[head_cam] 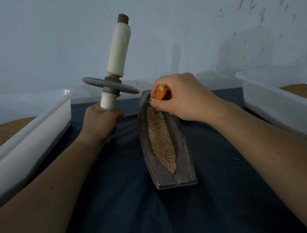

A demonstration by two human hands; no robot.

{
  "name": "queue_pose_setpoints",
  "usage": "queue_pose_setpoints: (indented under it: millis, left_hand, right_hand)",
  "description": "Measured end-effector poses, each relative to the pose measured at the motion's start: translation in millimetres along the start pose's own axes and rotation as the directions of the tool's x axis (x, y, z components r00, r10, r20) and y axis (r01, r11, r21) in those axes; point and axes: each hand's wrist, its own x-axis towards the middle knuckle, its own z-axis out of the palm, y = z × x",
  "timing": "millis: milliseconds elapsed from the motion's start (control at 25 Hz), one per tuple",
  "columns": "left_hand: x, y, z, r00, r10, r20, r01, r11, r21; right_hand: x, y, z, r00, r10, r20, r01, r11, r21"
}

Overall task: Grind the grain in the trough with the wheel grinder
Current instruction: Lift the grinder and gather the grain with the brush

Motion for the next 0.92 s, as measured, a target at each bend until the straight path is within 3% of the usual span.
queue_pose_setpoints:
  millis: [240, 480, 720, 920]
  left_hand:
    - [-1.9, 1.4, 1.6, 1.0, 0.003, 0.0, -0.003, 1.0, 0.007]
    - [-0.5, 0.2, 0.6, 1.0, 0.001, -0.006, -0.001, 1.0, 0.009]
    - [-0.8, 0.4, 1.2, 1.0, -0.001, 0.016, 0.001, 1.0, 0.007]
    - [-1.4, 2.2, 2.1, 1.0, 0.007, 0.026, -0.007, 1.0, 0.026]
  right_hand:
    - [0.3, 1.1, -2.6, 0.966, 0.013, -0.258, 0.006, 0.997, 0.071]
    - [-5.9, 1.1, 5.2, 0.997, 0.032, -0.076, -0.03, 0.999, 0.031]
    - [0.8, 2.8, -5.6, 0.964, 0.095, -0.249, -0.076, 0.994, 0.084]
    - [-1.1, 1.3, 2.8, 0.977, 0.103, -0.189, -0.08, 0.989, 0.125]
